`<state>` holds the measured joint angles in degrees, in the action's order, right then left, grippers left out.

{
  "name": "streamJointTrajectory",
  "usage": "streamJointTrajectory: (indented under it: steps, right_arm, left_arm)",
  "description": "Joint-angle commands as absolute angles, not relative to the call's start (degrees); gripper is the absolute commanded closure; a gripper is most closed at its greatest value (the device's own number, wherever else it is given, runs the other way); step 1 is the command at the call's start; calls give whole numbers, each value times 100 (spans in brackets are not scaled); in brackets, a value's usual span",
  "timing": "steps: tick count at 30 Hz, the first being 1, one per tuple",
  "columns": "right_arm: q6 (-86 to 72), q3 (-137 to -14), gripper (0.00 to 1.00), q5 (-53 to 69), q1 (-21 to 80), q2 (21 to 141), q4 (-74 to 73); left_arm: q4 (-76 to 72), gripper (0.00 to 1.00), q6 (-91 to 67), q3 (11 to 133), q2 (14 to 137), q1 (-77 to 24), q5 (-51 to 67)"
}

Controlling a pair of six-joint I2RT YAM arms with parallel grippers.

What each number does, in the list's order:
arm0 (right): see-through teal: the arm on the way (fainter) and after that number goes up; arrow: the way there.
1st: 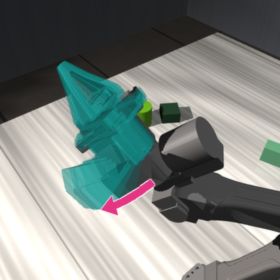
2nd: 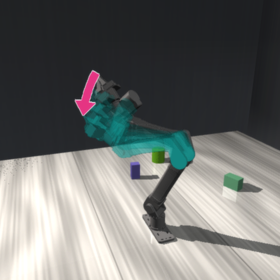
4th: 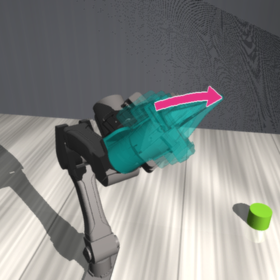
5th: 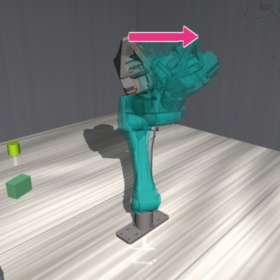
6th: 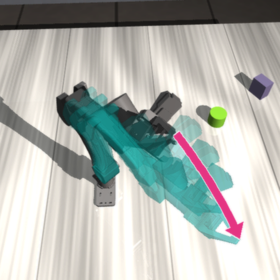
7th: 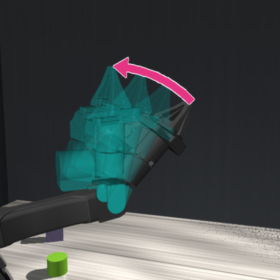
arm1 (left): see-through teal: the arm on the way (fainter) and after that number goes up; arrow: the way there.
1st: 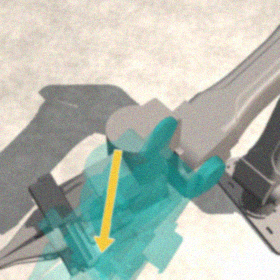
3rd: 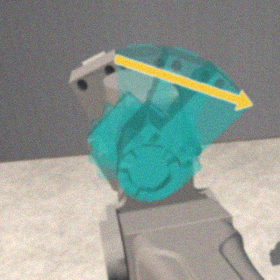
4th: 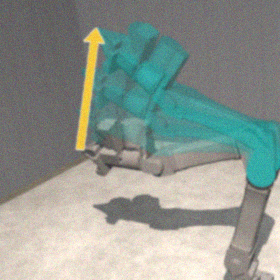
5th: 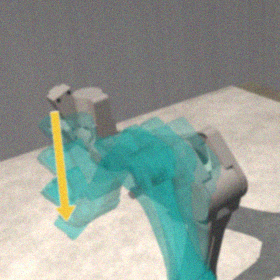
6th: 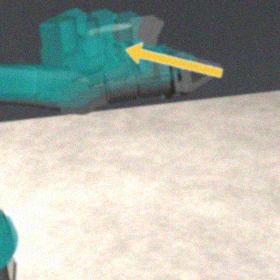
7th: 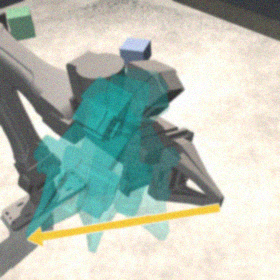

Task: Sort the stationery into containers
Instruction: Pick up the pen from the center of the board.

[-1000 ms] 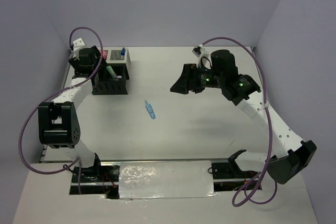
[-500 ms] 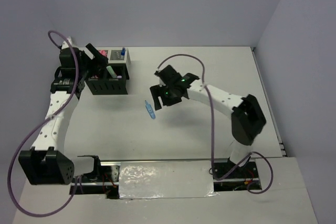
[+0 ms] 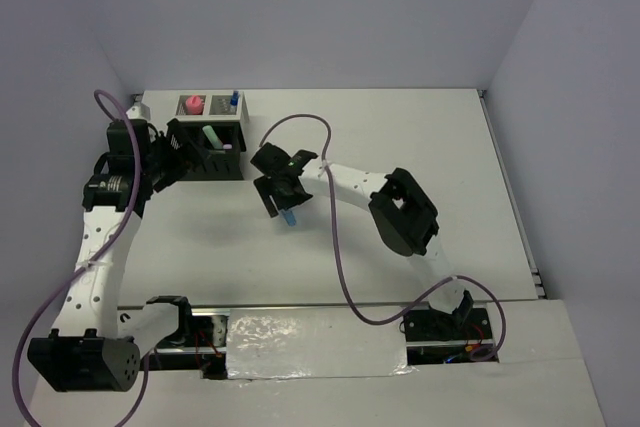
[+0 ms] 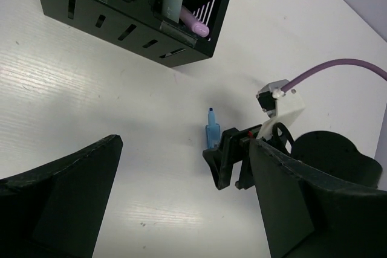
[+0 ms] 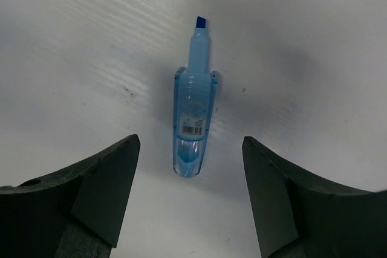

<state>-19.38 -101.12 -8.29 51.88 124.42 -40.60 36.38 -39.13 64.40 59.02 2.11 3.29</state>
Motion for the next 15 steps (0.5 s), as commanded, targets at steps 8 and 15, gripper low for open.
streamJointTrajectory:
  steps: [8,15]
  right_arm:
    - [-2012,-9502,51,-906,5256,12630,-3728]
    - [-2048,-8755,80,-835,5335,12086,-3288]
  left_arm:
    - [3841,1,-3595,6996,6126,211,650]
    - [3701,1,-3665,7005,6240,211,913]
